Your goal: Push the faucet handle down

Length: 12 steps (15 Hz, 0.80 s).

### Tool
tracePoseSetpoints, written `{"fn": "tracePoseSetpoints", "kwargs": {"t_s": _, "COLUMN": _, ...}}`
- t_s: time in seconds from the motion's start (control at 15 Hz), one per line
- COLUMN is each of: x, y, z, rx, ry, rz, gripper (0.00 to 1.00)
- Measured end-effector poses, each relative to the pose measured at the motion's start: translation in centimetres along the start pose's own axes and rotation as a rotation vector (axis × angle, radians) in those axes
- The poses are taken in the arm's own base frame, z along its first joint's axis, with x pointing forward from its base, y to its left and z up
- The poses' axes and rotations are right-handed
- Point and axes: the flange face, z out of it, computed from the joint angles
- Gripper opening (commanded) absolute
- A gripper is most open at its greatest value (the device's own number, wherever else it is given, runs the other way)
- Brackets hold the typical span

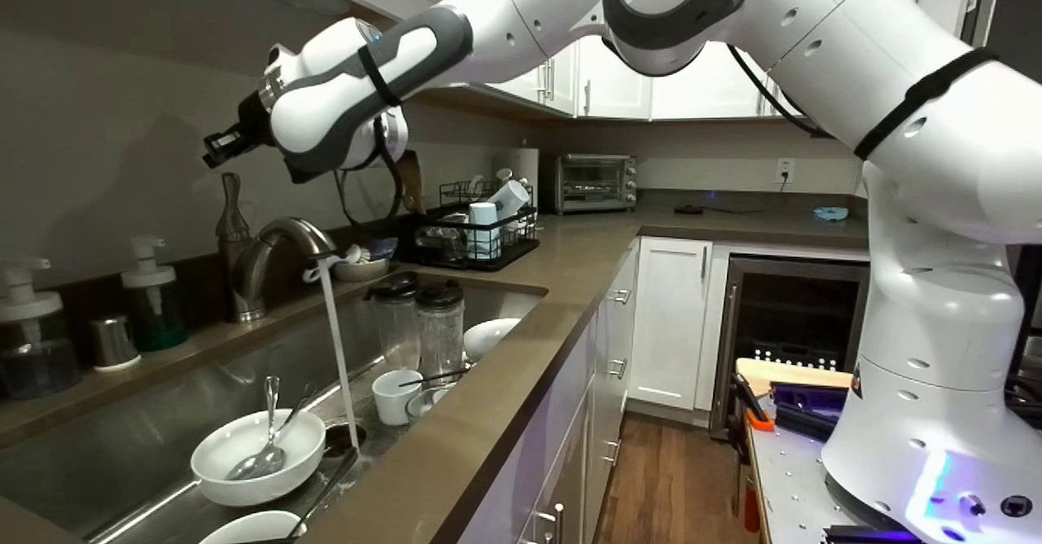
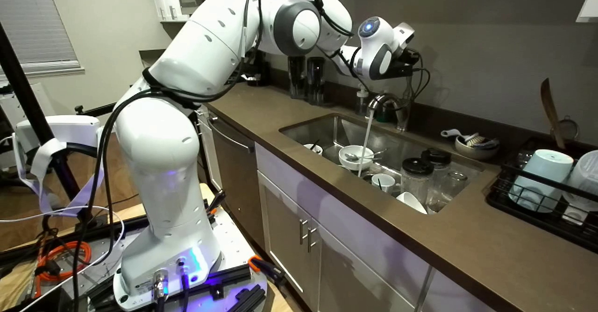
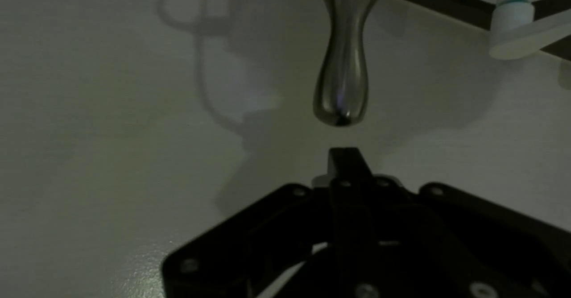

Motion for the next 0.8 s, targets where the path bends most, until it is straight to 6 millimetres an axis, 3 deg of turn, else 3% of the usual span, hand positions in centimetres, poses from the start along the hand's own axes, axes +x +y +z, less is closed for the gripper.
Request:
{"fn": "tracePoseSetpoints", "kwargs": {"t_s": 0.47, "x": -0.3, "y": 1.8, "z": 1.8, "rx": -0.026, "ry": -0.068, "rz": 0.001, "gripper": 0.0}}
{"fn": "tracePoseSetpoints", "kwargs": {"t_s": 0.8, "x": 0.3, "y": 1.9, "z": 2.2, "rx": -0.011, "ry": -0.124, "rz": 0.018, "gripper": 0.0}}
